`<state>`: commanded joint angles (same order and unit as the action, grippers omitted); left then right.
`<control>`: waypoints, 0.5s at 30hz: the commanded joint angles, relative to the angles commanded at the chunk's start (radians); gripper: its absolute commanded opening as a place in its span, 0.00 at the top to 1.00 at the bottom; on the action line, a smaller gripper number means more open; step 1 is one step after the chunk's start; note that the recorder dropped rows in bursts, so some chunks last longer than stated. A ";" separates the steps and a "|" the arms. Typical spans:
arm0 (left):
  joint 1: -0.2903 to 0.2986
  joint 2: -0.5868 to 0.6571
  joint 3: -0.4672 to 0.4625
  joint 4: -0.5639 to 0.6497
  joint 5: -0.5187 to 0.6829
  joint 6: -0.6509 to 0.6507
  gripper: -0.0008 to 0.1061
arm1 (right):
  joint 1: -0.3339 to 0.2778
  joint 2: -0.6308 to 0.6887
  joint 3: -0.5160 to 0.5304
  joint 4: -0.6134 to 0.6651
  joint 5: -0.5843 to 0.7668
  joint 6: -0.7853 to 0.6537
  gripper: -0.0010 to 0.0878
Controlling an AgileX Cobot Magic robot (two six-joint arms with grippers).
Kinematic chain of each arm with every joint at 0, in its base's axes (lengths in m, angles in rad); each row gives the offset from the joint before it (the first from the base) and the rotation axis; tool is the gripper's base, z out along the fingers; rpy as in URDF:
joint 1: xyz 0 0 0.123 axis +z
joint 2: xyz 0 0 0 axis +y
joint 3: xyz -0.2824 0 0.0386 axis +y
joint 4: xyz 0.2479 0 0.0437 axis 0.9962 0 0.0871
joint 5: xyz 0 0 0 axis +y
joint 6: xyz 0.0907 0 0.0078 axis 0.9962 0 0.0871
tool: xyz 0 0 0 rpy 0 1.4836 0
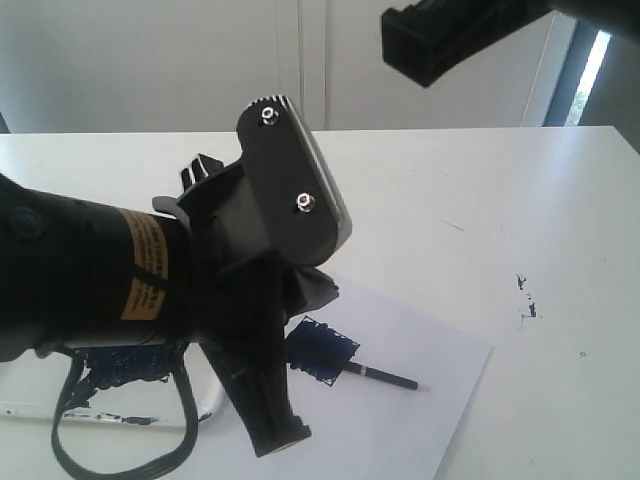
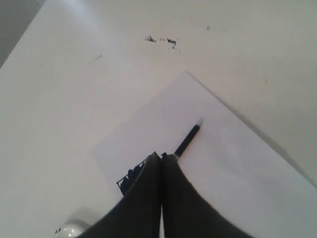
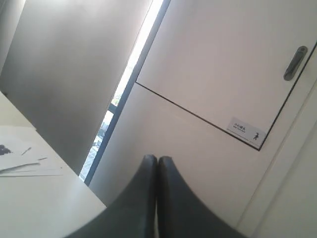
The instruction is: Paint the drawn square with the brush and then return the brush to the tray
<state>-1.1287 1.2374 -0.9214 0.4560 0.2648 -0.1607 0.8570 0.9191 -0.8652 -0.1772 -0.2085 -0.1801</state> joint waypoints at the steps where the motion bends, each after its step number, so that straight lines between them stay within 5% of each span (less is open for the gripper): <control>1: 0.000 0.000 0.000 0.000 -0.002 0.000 0.99 | 0.000 -0.009 0.000 0.004 0.014 0.000 0.99; 15: 0.000 0.000 0.000 0.000 -0.009 0.000 0.99 | 0.000 -0.020 0.000 0.008 0.027 0.005 0.99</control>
<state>-1.1287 1.2374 -0.9214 0.4560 0.2559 -0.1607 0.8570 0.8993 -0.8652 -0.1695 -0.1812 -0.1747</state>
